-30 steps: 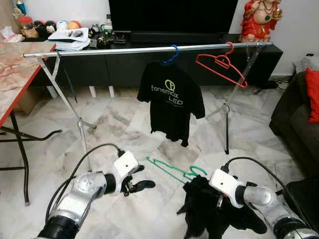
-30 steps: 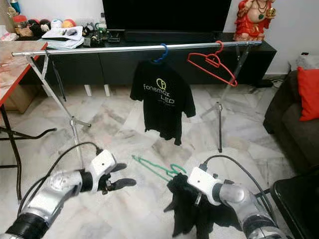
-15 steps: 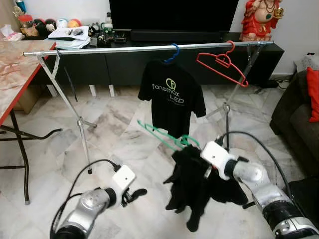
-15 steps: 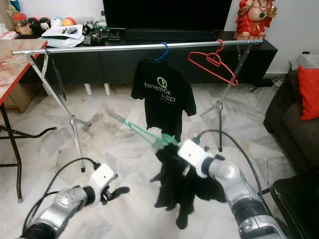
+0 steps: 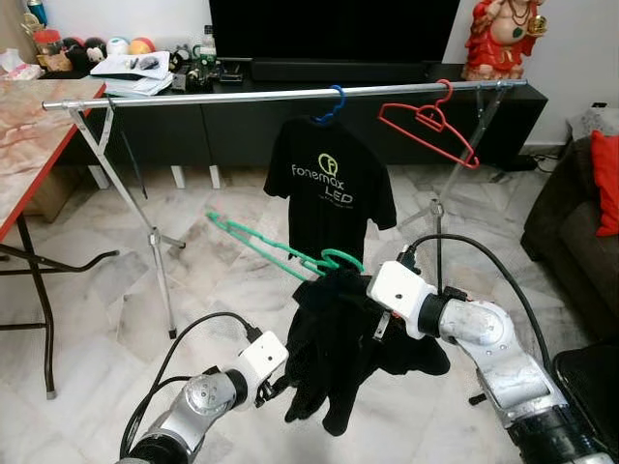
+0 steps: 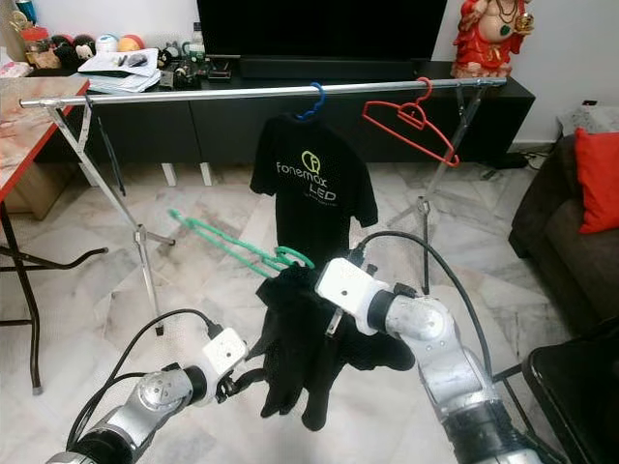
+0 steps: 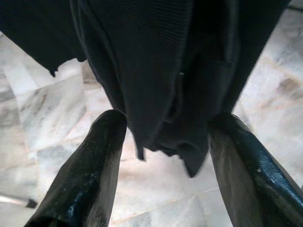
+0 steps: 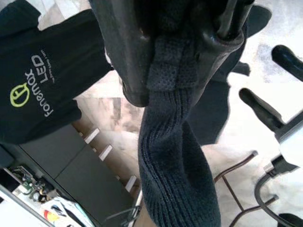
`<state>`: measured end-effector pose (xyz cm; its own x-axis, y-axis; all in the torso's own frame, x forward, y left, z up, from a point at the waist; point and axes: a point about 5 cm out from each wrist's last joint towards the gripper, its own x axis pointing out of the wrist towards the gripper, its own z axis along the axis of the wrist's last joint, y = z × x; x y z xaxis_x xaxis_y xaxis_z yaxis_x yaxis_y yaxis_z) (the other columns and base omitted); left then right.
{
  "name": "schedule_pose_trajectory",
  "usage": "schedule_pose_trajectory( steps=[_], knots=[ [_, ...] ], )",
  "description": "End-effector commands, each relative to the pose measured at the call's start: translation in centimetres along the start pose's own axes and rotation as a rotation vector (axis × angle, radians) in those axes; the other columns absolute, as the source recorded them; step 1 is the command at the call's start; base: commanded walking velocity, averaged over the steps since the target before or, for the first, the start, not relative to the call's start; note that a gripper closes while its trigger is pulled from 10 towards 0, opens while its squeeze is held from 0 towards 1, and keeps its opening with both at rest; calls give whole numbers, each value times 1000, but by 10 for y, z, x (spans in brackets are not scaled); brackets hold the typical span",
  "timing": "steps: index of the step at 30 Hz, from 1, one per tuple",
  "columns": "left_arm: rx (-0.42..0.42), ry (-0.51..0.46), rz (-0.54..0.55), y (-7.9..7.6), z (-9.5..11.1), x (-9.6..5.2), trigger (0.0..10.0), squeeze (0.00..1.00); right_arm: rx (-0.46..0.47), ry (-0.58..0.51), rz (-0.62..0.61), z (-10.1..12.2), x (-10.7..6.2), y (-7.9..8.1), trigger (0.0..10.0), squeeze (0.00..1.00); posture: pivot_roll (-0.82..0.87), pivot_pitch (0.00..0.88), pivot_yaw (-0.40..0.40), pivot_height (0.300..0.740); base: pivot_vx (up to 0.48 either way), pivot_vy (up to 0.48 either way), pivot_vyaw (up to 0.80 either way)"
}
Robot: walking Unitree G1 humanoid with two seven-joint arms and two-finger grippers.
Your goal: Hang hanger
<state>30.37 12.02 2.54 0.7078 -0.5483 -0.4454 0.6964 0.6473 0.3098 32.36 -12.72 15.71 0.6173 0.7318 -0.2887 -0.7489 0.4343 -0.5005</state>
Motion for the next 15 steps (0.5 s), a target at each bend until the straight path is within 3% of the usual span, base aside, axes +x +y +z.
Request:
schedule_pose_trajectory(
  steps=[1, 11, 15],
  knots=[
    [23, 14, -10, -4, -2, 2, 10000, 0, -18, -46, -11, 14, -2, -2, 0, 0, -61, 74, -33, 740, 0, 0, 0],
    [32, 91, 78, 0, -6, 6, 10000, 0, -28, -74, 10, 34, -7, 3, 0, 0, -71, 83, -38, 740, 0, 0, 0],
    [-13, 102, 151, 6, -7, 6, 10000, 0, -27, -95, 32, 41, -8, 8, 0, 0, -72, 87, -38, 740, 0, 0, 0]
  ],
)
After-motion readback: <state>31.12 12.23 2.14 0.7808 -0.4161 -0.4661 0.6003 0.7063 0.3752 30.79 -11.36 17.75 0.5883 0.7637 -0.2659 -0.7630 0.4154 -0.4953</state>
